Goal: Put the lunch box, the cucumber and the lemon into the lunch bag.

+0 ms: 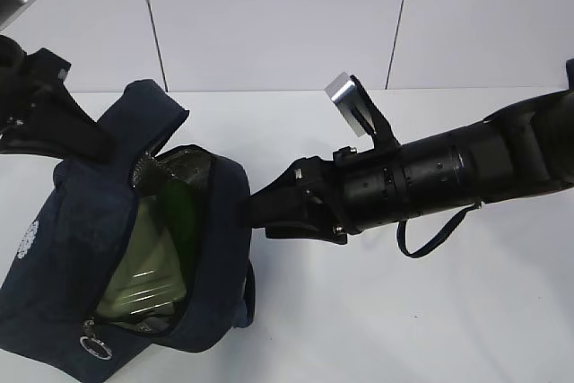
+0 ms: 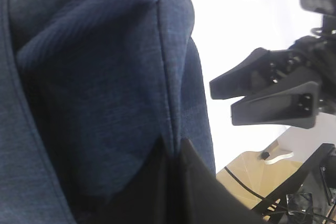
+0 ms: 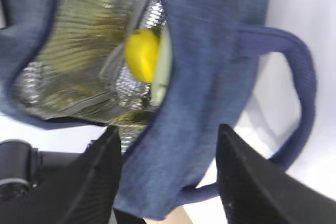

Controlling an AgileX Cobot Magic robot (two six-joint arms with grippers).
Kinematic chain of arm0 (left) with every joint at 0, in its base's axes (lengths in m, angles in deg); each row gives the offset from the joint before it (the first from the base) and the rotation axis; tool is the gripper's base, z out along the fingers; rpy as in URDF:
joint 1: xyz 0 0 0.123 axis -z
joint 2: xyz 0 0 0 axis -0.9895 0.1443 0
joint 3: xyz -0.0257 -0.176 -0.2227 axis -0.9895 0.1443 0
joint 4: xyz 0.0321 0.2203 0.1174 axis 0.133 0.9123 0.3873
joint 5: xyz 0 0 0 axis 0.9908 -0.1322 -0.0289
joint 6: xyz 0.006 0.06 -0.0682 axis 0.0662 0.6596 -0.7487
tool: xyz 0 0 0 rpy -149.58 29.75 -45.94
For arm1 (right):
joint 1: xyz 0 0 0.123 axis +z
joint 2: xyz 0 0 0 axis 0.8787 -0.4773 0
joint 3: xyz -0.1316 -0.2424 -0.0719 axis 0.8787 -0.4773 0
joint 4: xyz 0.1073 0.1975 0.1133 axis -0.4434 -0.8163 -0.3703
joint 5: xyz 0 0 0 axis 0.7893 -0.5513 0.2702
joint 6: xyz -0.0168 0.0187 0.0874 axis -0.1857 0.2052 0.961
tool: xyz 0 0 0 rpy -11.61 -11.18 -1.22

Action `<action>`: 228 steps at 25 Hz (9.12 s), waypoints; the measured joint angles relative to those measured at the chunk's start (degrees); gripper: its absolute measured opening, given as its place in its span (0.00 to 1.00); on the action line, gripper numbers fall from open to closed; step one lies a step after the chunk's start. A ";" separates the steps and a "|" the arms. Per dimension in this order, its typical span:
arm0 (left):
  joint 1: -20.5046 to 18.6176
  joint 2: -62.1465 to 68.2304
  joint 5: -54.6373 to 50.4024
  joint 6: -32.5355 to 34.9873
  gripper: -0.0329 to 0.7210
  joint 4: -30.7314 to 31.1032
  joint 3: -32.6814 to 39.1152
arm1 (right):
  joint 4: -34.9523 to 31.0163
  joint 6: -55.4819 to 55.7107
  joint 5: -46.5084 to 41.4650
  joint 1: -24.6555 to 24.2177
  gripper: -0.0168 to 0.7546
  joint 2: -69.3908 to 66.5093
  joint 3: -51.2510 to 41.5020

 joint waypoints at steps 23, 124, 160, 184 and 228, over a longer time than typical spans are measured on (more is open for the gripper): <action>0.00 0.00 -0.60 0.38 0.04 -1.68 0.00 | -6.45 -3.90 -2.88 0.00 0.59 -5.93 0.00; 16.17 9.30 28.16 7.21 0.04 -14.61 0.00 | 17.88 -20.20 23.15 0.00 0.03 8.81 8.36; 16.27 8.30 29.37 7.64 0.51 -14.38 0.00 | 10.39 -19.77 28.66 0.00 0.50 11.56 8.88; 16.27 1.97 20.53 15.76 0.51 3.82 0.00 | 59.75 28.33 -10.66 0.00 0.50 21.90 6.90; 16.27 8.63 28.05 61.26 0.51 -42.32 12.96 | -6.94 -37.95 -0.80 0.00 0.50 10.93 -26.74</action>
